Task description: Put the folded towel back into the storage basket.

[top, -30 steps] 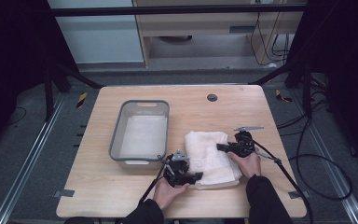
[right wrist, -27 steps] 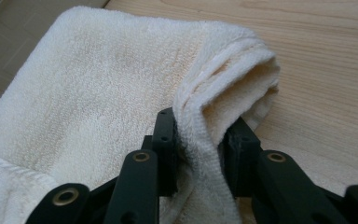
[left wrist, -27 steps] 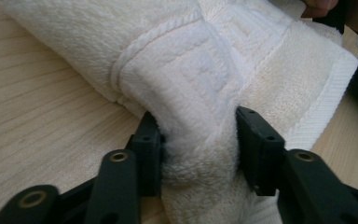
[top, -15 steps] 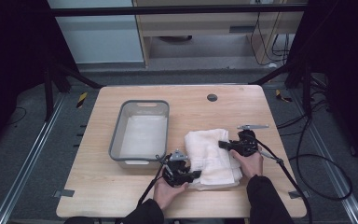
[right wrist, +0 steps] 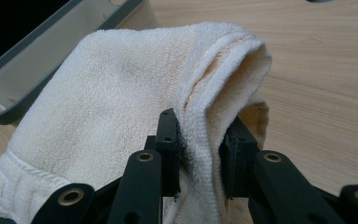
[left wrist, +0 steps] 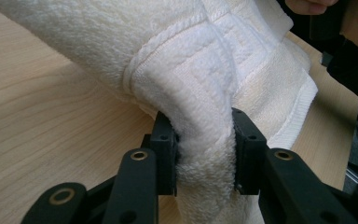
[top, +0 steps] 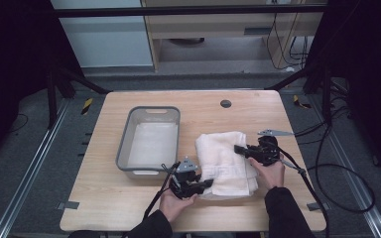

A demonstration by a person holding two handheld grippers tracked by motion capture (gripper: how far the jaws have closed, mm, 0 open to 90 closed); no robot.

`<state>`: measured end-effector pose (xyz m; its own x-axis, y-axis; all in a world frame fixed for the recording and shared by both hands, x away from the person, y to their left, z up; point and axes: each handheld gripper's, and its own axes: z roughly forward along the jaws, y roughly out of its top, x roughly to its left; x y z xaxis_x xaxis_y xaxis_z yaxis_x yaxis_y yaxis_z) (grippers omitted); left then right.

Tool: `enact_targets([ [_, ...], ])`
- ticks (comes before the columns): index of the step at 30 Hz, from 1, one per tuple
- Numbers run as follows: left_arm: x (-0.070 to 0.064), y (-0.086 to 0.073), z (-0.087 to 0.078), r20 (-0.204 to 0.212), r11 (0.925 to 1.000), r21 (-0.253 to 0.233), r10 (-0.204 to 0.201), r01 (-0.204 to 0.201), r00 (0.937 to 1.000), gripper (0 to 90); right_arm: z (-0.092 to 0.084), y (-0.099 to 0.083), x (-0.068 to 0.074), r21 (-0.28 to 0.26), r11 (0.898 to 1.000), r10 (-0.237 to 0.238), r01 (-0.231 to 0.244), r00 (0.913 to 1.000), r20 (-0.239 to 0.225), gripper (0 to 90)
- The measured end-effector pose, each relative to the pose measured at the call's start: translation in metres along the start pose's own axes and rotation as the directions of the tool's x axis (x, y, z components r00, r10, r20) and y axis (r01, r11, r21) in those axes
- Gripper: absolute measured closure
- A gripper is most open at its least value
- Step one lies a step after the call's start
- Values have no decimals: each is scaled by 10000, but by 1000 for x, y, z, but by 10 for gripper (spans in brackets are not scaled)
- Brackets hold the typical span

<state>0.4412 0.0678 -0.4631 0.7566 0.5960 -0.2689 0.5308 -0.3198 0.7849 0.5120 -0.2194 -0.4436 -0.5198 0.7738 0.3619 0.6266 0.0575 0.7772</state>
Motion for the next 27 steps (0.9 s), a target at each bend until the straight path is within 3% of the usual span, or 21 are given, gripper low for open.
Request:
enact_targets([
  [17, -7, 20, -29, 161, 9964, -821, 207, -193, 9997, 667, -20, 16, 19, -921, 9956, -165, 148, 9997, -173, 721],
  [27, -9, 27, -40, 116, 9926, -1141, 419, -403, 9991, 668, -28, 25, 30, -1328, 9902, -432, 422, 9991, -53, 721],
])
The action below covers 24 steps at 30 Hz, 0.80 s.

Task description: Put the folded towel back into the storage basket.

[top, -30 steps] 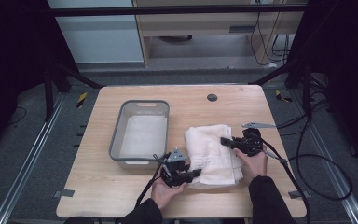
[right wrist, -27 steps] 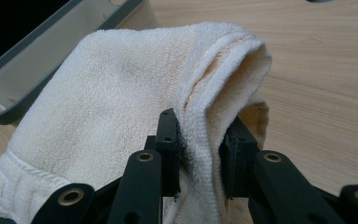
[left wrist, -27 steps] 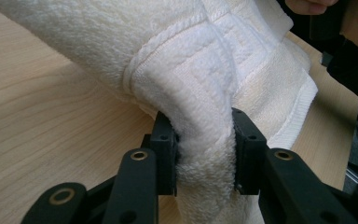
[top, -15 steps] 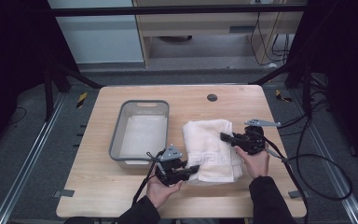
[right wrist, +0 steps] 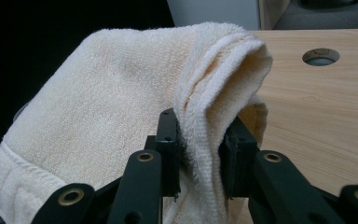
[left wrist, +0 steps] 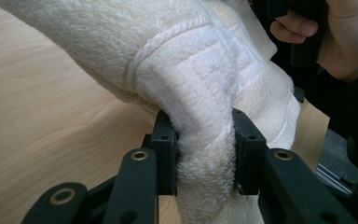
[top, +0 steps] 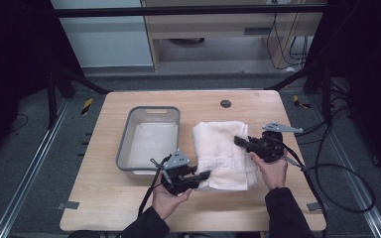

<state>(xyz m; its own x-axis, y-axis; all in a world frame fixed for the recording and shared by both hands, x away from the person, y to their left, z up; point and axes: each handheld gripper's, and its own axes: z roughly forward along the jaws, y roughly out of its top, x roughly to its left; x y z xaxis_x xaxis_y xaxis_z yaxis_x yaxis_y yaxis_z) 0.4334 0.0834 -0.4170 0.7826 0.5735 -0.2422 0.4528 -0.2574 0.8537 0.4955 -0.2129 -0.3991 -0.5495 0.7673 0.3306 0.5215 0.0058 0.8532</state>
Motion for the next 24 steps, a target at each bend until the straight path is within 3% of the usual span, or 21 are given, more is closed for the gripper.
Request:
enact_targets([
  [24, -1, 13, -15, -105, 9986, -487, 218, -223, 9997, 668, -3, 17, 12, -525, 9979, -384, 380, 9992, -68, 721],
])
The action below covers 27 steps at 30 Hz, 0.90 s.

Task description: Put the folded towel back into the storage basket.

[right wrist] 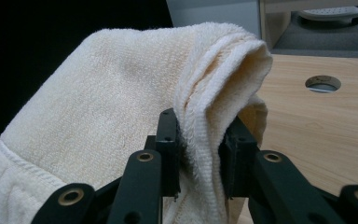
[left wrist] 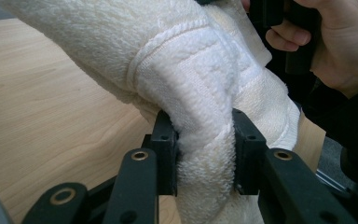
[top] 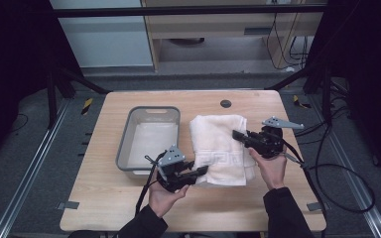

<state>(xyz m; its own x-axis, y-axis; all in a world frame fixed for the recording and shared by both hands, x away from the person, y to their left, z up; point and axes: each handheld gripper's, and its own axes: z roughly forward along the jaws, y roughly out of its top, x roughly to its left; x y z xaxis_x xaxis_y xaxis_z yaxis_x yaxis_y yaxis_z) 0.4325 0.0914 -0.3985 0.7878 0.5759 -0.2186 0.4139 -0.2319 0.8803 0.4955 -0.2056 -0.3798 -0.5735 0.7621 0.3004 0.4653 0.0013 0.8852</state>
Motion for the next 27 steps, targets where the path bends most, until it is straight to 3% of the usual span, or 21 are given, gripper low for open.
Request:
enact_targets([
  [11, 3, 7, -9, -65, 9997, -251, 82, -84, 9999, 669, -1, 8, 8, -186, 9997, -165, 166, 9998, 54, 721],
  [27, 14, 17, -25, -286, 9984, -558, 31, -47, 9996, 669, 12, 29, 23, -351, 9987, -374, 377, 9993, 78, 721],
])
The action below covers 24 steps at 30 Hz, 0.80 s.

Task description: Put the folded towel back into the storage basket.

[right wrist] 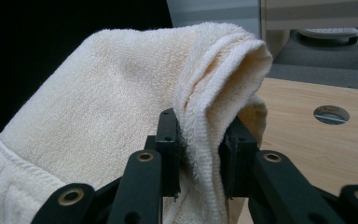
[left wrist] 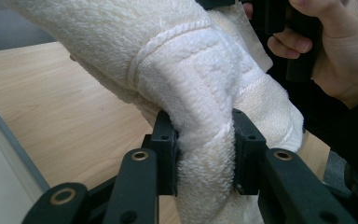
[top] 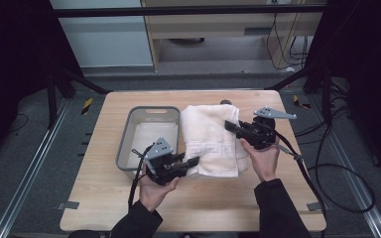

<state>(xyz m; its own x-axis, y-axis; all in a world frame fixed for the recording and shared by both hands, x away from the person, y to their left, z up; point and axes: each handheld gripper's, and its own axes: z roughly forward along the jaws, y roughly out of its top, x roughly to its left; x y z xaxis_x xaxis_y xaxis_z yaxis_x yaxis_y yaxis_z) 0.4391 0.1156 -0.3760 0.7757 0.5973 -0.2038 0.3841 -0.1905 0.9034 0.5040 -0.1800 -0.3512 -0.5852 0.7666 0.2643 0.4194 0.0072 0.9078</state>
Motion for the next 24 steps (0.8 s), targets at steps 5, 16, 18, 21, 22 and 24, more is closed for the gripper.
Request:
enact_targets([
  [5, 5, 3, -3, -64, 10000, 34, -20, 20, 10000, 669, 5, 4, 3, 17, 10000, -21, 21, 10000, 9, 722],
  [16, 12, 11, -17, -313, 9996, -262, 40, -48, 9995, 669, 14, 17, 14, -192, 9998, -106, 105, 9999, -85, 722],
  [18, 14, 12, -19, -329, 9996, -300, -5, -5, 9995, 669, 16, 20, 15, -205, 9997, -163, 161, 9998, -101, 721],
  [21, 16, 14, -23, -371, 9993, -369, -25, 11, 9993, 669, 19, 24, 19, -214, 9996, -169, 167, 9998, -117, 721],
  [22, 17, 14, -24, -402, 9991, -423, -16, -1, 9992, 669, 20, 25, 19, -249, 9995, -193, 189, 9997, -133, 722],
  [24, 18, 16, -26, -434, 9990, -452, -31, 12, 9991, 669, 21, 27, 21, -274, 9994, -201, 196, 9997, -170, 721],
])
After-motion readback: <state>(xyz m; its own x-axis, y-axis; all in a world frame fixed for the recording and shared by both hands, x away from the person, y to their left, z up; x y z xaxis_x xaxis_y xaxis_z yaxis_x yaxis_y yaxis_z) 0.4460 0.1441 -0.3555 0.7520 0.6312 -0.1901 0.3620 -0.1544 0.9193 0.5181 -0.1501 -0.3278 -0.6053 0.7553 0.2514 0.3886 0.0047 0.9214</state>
